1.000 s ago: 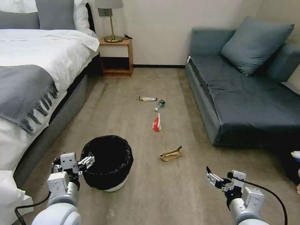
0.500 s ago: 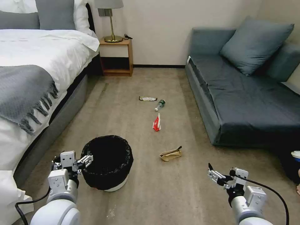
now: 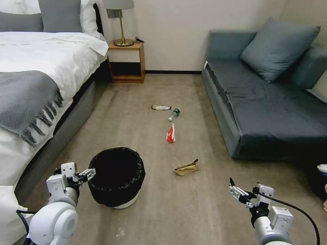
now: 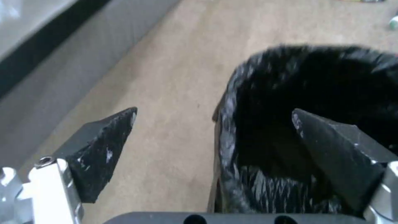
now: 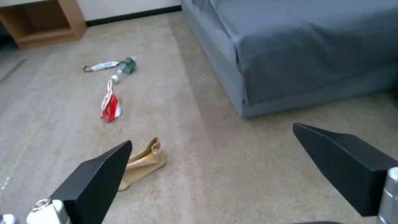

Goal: Pick up the trash bin, then pick up the garbage on the floor and place it into the trash bin.

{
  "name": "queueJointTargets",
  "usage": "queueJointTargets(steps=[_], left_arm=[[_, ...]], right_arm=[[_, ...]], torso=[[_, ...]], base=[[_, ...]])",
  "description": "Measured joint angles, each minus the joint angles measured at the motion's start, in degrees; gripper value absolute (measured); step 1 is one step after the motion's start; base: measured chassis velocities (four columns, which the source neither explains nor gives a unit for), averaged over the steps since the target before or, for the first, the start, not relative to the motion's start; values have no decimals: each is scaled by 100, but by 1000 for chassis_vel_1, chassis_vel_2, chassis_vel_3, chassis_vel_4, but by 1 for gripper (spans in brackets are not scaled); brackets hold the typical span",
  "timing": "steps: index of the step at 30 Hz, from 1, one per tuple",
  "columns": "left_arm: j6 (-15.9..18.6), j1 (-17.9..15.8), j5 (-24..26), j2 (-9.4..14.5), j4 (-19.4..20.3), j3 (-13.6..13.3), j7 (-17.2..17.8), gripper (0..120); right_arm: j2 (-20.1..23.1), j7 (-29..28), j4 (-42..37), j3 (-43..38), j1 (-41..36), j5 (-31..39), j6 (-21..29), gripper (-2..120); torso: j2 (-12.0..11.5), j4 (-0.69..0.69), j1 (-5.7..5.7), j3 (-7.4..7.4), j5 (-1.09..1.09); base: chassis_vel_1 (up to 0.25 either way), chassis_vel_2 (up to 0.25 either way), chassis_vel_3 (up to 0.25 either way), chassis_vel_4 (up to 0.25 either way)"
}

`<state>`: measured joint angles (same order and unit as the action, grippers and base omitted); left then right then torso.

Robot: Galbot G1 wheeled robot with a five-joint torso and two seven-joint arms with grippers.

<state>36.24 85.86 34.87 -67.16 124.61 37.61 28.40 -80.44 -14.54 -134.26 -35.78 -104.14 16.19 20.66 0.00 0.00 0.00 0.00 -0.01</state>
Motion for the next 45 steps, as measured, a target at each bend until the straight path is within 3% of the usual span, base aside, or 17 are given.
queueJointTargets(steps=[13, 17, 34, 42, 45], left_arm=[[162, -179, 592, -8, -361, -132, 277, 98], [257, -264, 933, -51, -519, -152, 526, 98], [414, -557, 1455, -117, -832, -255, 889, 97], [495, -746, 1679, -237, -1082, -304, 1024, 79], [537, -793, 1689, -258, -1167, -338, 1061, 67]], right_arm=[[-111, -5, -55, 8, -118, -174, -191, 100], [-127, -12, -96, 20, -166, -213, -239, 100], [-83, -32, -136, 86, -207, -261, -288, 100], [-55, -35, -151, 199, -221, -329, -295, 100], [-23, -35, -194, 92, -178, -255, -267, 100]], torso=[[0, 0, 0, 0, 1], [0, 0, 0, 0, 0], [0, 0, 0, 0, 1], [0, 0, 0, 0, 1], [0, 0, 0, 0, 1]], base=[[0, 0, 0, 0], [0, 0, 0, 0], [0, 0, 0, 0], [0, 0, 0, 0], [0, 0, 0, 0]])
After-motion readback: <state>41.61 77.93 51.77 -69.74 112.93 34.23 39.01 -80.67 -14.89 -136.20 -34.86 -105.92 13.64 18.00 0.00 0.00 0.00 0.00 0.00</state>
